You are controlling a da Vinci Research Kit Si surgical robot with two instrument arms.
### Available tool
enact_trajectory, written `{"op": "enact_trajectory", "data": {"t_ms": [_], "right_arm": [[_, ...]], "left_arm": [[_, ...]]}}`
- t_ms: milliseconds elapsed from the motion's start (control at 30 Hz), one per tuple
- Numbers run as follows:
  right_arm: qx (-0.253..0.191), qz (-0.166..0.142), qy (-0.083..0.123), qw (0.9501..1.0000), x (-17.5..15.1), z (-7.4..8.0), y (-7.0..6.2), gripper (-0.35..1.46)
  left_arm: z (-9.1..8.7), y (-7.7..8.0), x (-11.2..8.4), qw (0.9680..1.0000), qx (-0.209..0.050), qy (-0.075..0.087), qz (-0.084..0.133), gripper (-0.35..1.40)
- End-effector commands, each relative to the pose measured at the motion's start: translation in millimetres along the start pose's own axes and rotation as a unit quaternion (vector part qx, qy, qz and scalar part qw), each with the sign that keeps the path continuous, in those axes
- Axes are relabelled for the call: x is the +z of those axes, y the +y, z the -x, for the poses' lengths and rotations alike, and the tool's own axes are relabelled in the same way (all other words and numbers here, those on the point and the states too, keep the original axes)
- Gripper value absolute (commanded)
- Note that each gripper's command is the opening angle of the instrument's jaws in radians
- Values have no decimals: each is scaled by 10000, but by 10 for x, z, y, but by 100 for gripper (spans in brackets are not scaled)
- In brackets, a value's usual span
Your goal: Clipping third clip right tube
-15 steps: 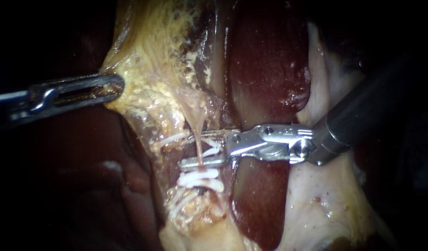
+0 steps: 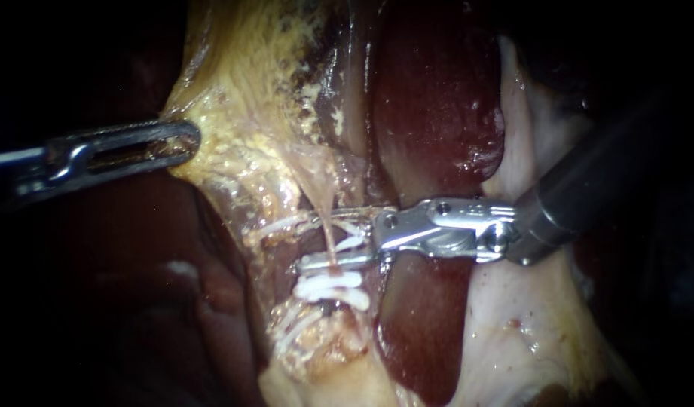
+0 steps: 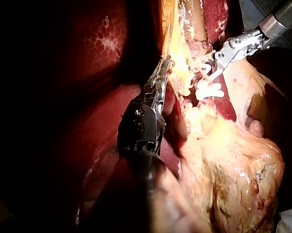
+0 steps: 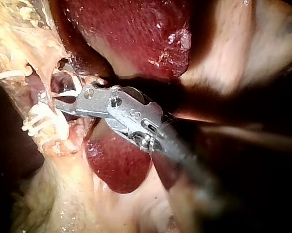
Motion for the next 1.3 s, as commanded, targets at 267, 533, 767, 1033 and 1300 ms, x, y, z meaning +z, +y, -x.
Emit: {"op": "enact_trajectory", "data": {"t_ms": [267,533,767,1033,1300], "right_arm": [[18,0,59,10000,-31,-10,1,46],[24,-36,55,10000,-44,-12,-2,48],[43,-74,53,9999,-55,-21,-13,57],[443,-164,48,9989,-40,-26,-30,57],[652,-244,29,9976,-10,0,-28,57]], "left_arm": [[0,0,0,10000,-1,4,0,-35],[0,0,0,10000,-1,4,0,-35],[0,0,0,10000,-1,4,0,-35],[0,0,0,10000,-2,3,0,-35],[0,0,0,10000,-4,-10,-6,-35]]}}
